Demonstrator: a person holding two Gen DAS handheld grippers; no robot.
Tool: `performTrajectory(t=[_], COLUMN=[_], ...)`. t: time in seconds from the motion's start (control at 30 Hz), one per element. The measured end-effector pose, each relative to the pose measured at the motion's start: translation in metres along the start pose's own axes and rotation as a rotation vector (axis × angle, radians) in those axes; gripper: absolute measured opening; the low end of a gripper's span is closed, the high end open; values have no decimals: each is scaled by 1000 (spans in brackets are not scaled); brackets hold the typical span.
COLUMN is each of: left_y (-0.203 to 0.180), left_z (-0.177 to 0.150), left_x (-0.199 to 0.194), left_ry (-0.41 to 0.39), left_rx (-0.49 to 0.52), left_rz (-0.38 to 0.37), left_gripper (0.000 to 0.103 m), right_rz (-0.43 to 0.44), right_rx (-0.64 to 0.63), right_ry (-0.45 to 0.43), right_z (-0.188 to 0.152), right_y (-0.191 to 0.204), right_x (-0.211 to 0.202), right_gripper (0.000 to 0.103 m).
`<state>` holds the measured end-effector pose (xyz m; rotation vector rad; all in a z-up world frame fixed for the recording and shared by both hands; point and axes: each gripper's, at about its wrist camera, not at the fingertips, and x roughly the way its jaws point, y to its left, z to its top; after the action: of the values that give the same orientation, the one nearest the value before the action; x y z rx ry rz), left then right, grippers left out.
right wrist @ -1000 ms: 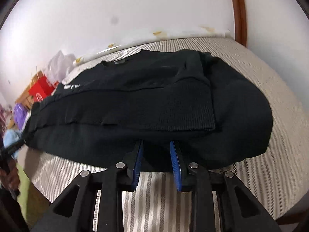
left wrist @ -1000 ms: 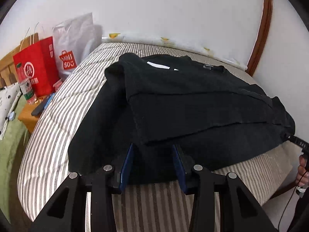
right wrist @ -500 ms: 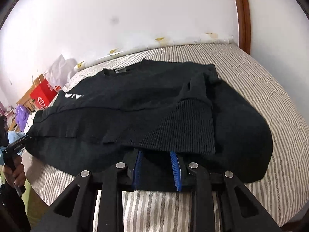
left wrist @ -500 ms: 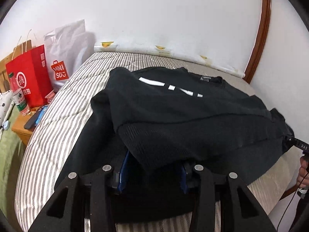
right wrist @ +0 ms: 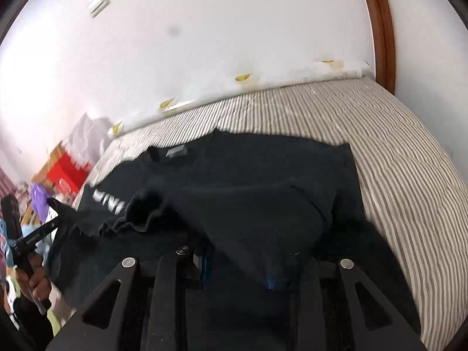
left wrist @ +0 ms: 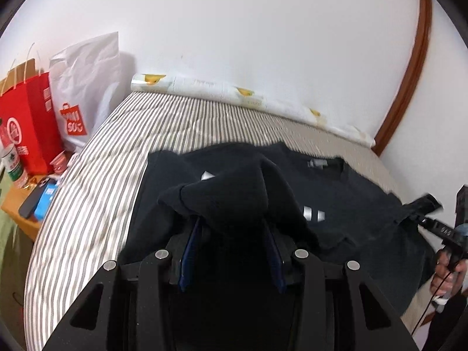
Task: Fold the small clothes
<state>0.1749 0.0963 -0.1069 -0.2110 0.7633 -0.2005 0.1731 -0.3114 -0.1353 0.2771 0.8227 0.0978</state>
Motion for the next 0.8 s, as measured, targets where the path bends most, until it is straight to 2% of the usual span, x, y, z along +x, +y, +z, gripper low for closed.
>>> performTrajectory(t=[0.13,0.23,0.43,0.53,0.67,0.7,0.8], left_y=[2,3,13,17,18,17,14], left_z=[25,31,38,38,36,36,33], left_x=[10,21,48,66,78,79,79], left_ry=[-17,-11,21,74,104,103,97], left_rx=[-14,24,66,96,118,121,137], left_rz=[5,50,166,193,203,201,197], left_gripper=[54,55,55,55,54,53,41], right_rz=[-12,-76,-206,-242,-259,-251,-239], right_rx=[19,-29,-121,-144,-135,-124,-126], right_ry=[-5,-24,10,38,72,84,94], right_z=[18,23,36,40,47,48,48], right_y=[-4,-3,-8,-14,-23,-25,-24], right_x=[9,11,33,46,65,70,77], right_gripper=[36,44,53,54,55,55,54])
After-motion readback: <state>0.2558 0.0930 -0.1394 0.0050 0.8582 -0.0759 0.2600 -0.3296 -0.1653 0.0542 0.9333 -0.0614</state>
